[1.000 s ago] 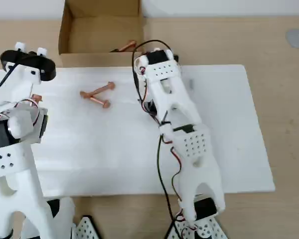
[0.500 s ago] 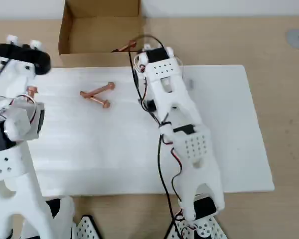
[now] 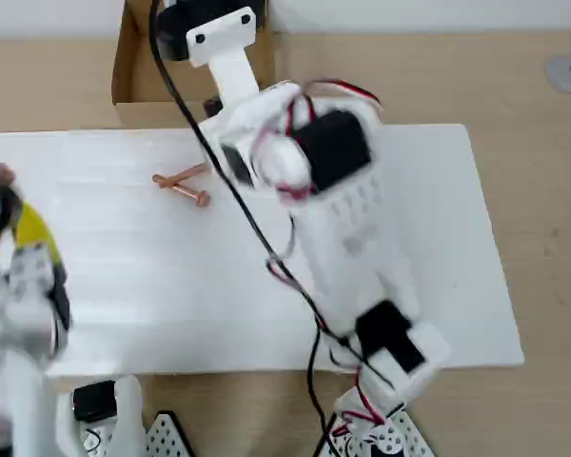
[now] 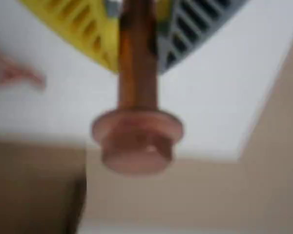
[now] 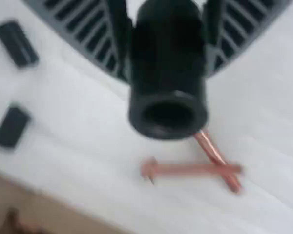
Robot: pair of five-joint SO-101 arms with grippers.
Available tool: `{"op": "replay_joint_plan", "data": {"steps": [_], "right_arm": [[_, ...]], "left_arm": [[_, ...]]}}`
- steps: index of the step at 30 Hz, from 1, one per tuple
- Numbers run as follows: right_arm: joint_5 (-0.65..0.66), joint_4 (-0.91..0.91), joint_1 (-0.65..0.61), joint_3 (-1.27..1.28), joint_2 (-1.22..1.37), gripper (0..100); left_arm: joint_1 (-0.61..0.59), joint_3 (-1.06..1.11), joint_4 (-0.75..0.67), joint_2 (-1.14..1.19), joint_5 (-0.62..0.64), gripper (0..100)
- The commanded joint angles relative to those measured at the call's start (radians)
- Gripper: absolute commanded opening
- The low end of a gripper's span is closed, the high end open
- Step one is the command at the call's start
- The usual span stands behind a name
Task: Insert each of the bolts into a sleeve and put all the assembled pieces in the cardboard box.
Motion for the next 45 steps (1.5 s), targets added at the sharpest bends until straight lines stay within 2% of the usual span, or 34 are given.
{"op": "replay_joint_plan", "data": {"steps": [1,5,8,10,15,19,22,25,30,37,41,45], "right_arm": [[0.014,-0.005,-0.067,-0.051,-0.147,1.0],[0.014,0.009,-0.127,-0.048,-0.200,1.0],[0.014,0.014,-0.134,-0.047,-0.254,1.0],[0.015,0.014,-0.134,-0.038,-0.305,1.0],[0.043,0.015,-0.165,0.202,-0.492,1.0],[0.043,-0.048,-0.205,0.509,-0.674,1.0],[0.035,-0.206,-0.202,0.753,-0.779,1.0],[-0.014,-0.379,-0.208,1.020,-0.857,1.0],[-0.015,-0.667,-0.211,1.377,-0.961,1.0],[-0.017,-0.936,-0.219,1.636,-1.070,1.0],[-0.015,-1.106,-0.219,1.767,-1.148,1.0],[-0.015,-1.247,-0.220,1.933,-1.257,0.9]], "left_arm": [[0.008,0.094,-0.110,-0.119,0.006,1],[0.014,0.316,-0.330,-0.222,0.021,1],[0.008,0.465,-0.516,-0.274,0.118,1],[0.014,0.516,-0.569,-0.298,0.190,1],[0.055,0.526,-0.568,-0.297,0.414,1],[0.126,0.519,-0.572,-0.297,0.483,1],[0.245,0.529,-0.559,-0.297,0.508,1],[0.370,0.522,-0.537,-0.295,0.508,2],[0.411,0.528,-0.531,-0.295,0.508,2],[0.448,0.462,-0.509,-0.297,0.506,2],[0.453,0.364,-0.491,-0.294,0.445,1],[0.465,0.295,-0.376,-0.251,0.407,1]]}}
